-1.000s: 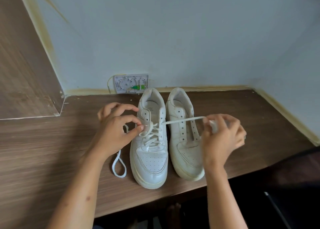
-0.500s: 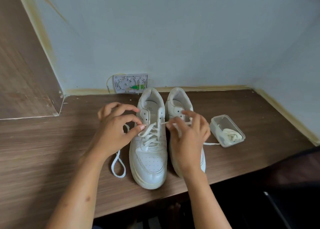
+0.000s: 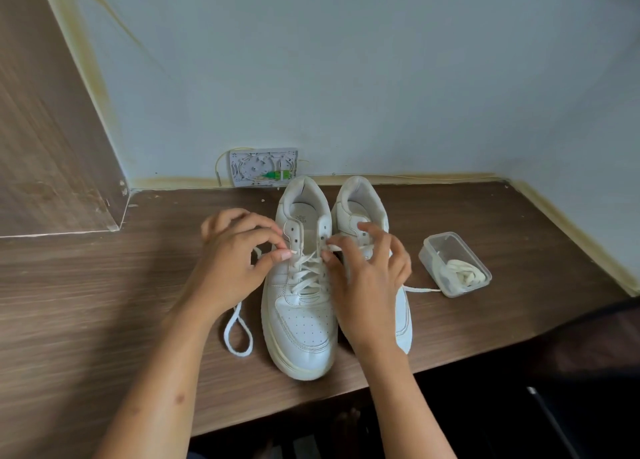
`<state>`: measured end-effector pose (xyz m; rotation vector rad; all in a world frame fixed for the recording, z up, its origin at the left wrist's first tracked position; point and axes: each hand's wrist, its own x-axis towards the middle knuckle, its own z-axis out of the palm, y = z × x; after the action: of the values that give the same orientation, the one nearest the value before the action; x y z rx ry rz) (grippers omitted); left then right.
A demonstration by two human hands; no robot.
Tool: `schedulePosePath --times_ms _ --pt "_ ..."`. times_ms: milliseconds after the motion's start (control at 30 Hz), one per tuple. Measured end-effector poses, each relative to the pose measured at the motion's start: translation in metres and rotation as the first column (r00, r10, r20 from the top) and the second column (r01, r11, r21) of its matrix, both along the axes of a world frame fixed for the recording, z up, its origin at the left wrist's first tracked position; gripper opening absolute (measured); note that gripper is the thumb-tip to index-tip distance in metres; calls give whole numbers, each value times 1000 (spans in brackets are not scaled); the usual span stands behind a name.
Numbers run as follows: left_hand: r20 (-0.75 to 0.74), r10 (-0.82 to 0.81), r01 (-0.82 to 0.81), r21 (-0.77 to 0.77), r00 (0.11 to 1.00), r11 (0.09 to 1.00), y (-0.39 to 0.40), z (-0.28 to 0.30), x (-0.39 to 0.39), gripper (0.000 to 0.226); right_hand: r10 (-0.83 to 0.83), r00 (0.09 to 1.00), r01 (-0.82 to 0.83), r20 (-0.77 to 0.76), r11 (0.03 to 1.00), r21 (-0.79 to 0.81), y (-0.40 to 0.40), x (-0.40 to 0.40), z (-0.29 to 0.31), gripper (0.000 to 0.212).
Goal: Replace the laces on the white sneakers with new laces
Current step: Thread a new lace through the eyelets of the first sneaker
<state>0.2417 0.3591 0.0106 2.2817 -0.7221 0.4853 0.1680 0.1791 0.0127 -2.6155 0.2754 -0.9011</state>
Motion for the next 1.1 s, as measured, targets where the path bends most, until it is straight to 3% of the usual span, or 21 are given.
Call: schedulePosePath --times_ms 100,167,233,367,467,600,700,833,967,1100 --pt "27 35 -36 23 999 999 2 1 0 29 -33 999 33 17 999 2 -6 -1 1 13" --pt "48 87 -89 48 995 995 4 1 0 16 -125 992 124 29 992 39 -21 -2 6 20" --pt "29 110 -112 46 993 993 5 3 -2 3 -170 985 168 29 983 73 -33 -4 10 14" --pt "-161 83 -75 58 983 995 7 9 -3 26 -138 990 136 20 988 69 -28 -4 7 1" --pt "-348 -20 17 -14 937 1000 16 15 -5 37 -124 992 119 33 986 117 -16 -5 8 15" --pt "-488 -315 182 -301 814 936 18 33 -15 33 -6 996 -14 87 973 229 2 -11 15 9" --pt "-449 -462 253 -450 765 857 10 43 -22 32 169 978 -201 125 925 321 19 -20 19 8" --pt "-365 -457 244 -498 811 832 -4 45 -27 27 344 929 -362 136 775 517 31 -31 25 20" --pt "-299 -401 208 -514 866 832 -10 41 -27 28 424 898 -369 115 586 722 29 -35 32 33" --pt "-276 -383 192 -532 882 825 -14 38 -25 31 443 892 -359 84 585 728 28 -32 30 29"
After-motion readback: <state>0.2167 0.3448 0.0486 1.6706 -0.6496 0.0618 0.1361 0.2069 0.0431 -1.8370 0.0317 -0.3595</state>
